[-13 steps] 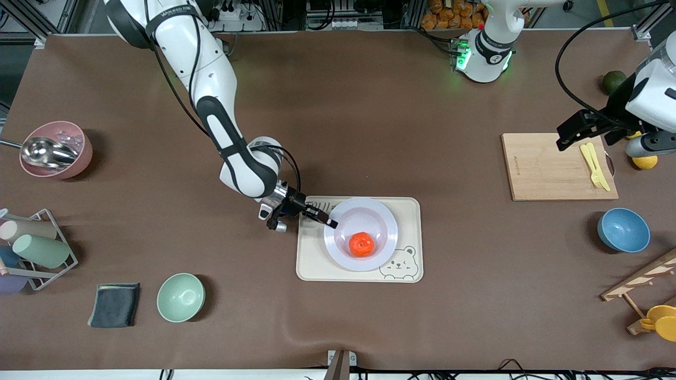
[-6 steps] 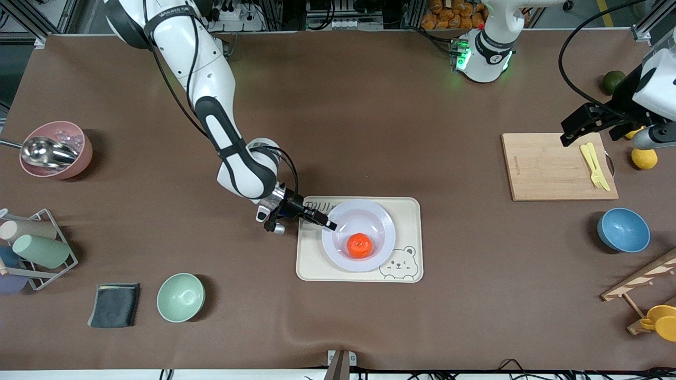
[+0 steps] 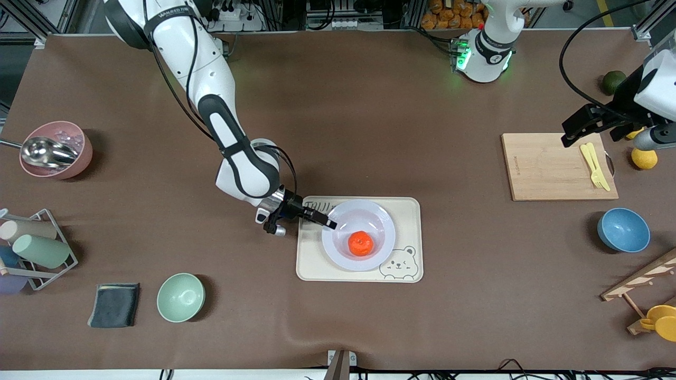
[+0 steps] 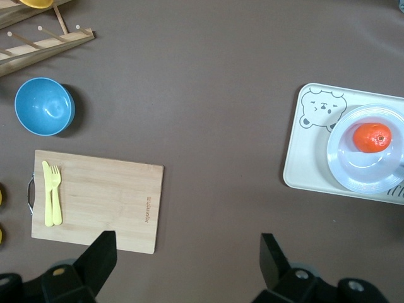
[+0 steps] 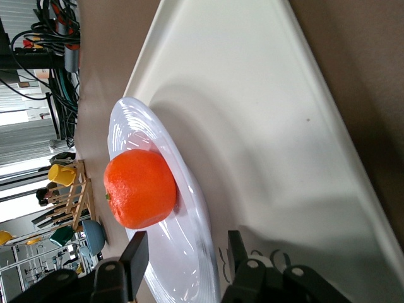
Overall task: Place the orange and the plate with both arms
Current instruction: 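Slide the plate with the right gripper onto the bear tray, then open the right gripper and release the plate on the tray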
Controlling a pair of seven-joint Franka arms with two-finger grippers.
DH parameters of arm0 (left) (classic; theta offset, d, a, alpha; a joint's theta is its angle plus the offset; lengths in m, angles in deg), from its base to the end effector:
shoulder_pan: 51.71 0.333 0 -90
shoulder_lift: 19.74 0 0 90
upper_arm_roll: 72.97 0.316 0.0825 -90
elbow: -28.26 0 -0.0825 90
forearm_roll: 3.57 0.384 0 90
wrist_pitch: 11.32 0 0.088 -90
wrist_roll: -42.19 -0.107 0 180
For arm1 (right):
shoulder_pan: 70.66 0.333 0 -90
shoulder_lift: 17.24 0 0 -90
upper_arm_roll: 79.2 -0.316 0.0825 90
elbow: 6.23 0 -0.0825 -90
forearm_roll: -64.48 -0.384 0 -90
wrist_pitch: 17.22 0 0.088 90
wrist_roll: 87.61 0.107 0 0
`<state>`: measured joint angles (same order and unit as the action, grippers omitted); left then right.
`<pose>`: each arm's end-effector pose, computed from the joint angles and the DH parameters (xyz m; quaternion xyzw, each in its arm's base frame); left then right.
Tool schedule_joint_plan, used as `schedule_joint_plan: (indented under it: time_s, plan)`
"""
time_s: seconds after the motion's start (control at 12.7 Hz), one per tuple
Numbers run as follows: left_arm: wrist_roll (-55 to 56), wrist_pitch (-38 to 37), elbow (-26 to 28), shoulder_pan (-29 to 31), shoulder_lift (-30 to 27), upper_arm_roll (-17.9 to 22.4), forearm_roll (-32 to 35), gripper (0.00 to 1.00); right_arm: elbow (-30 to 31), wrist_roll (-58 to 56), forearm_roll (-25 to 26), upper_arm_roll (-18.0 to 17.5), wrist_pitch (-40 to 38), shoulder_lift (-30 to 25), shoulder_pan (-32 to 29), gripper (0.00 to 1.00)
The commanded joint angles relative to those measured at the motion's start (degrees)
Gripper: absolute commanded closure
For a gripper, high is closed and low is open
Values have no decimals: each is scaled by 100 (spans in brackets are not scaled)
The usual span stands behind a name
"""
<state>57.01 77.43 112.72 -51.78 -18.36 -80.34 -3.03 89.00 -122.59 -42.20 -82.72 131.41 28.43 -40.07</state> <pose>0.5559 -0.0705 0.6548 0.9976 0.0646 0.0256 0.0018 0.5690 0.3582 0.1389 -0.8520 0.2161 -0.0341 0.4756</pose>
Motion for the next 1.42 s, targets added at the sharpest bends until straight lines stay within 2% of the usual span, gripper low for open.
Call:
schedule_joint_plan:
  time_s: [0.0,0.32,0.55,0.79,1.26,1.34]
  plan:
    - [3,64,35,7,-42,16,-71,0,-93,665,489,-60,17,21,-141,39]
    - [3,55,53,-2,-33,16,-89,0,-75,2175,1735,-69,-53,-111,-203,40]
    - [-50,29,62,7,-50,16,-45,0,-75,3512,2877,-60,-815,-365,-465,38]
    - [-68,46,62,7,-42,16,-27,0,-23,4016,3476,-25,-1186,-603,-581,29]
    - [-15,64,35,7,-68,16,-45,0,13,5148,5427,317,-2450,-1218,-818,14]
    - [-15,55,44,7,-85,16,-45,0,21,5220,5630,405,-2635,-1306,-844,13]
